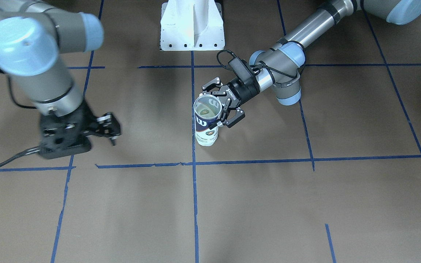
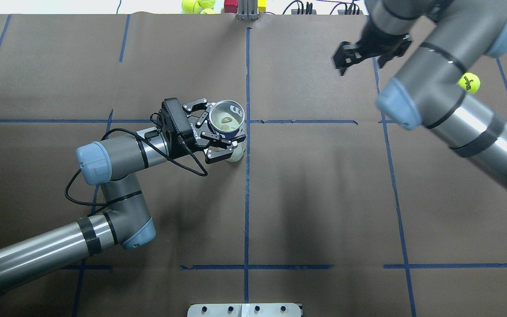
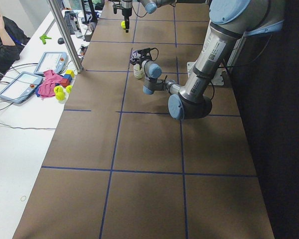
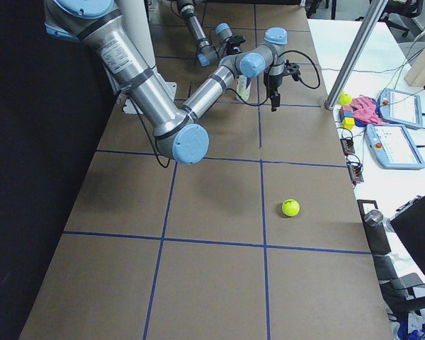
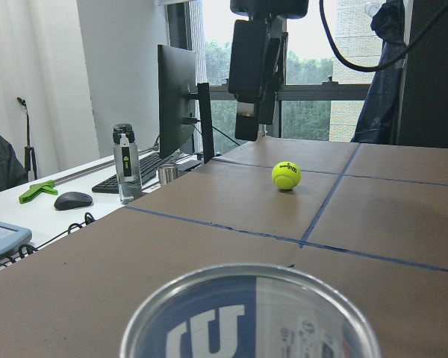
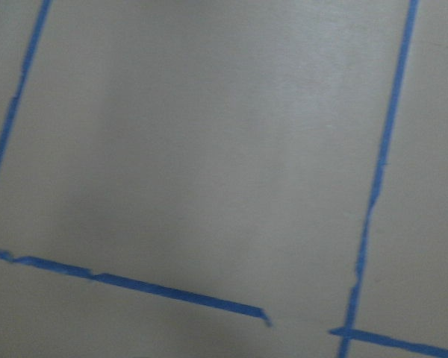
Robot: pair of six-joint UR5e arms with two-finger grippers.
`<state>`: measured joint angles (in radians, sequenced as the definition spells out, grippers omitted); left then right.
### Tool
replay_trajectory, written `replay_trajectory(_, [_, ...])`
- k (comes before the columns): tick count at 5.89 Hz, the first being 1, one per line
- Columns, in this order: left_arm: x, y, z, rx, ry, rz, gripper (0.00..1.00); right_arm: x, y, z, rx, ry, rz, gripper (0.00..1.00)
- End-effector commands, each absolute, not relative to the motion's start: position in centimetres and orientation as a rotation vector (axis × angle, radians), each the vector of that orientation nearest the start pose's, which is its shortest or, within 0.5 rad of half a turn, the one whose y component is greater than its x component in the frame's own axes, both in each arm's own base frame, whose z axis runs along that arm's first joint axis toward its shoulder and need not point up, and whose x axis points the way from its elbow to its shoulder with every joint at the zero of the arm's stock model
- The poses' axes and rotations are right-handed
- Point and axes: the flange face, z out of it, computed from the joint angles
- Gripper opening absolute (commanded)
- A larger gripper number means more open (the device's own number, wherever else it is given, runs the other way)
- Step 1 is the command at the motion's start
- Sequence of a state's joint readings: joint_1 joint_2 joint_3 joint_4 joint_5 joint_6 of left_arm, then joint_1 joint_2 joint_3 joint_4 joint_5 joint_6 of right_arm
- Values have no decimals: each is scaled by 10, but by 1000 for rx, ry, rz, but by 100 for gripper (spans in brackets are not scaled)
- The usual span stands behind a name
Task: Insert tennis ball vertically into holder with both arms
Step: 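Move the right gripper back to the remaining tennis ball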
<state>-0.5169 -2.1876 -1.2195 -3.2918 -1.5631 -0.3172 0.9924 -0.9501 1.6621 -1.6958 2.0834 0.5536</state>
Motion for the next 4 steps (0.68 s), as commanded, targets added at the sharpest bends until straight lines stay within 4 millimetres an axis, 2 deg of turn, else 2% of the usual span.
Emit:
replay_trajectory(1, [521,-450,275,1564,1273,466,89,-223,-623,357,230,-649,-304,100])
replay_trajectory(2, [520,-451,275,1565,1272,465,90,-208,-628,394,269,-652,-325,100])
replay_trajectory(4, [520,-450,276,1563,1272,466,90,-188,-658,511,352,-639,-395,100])
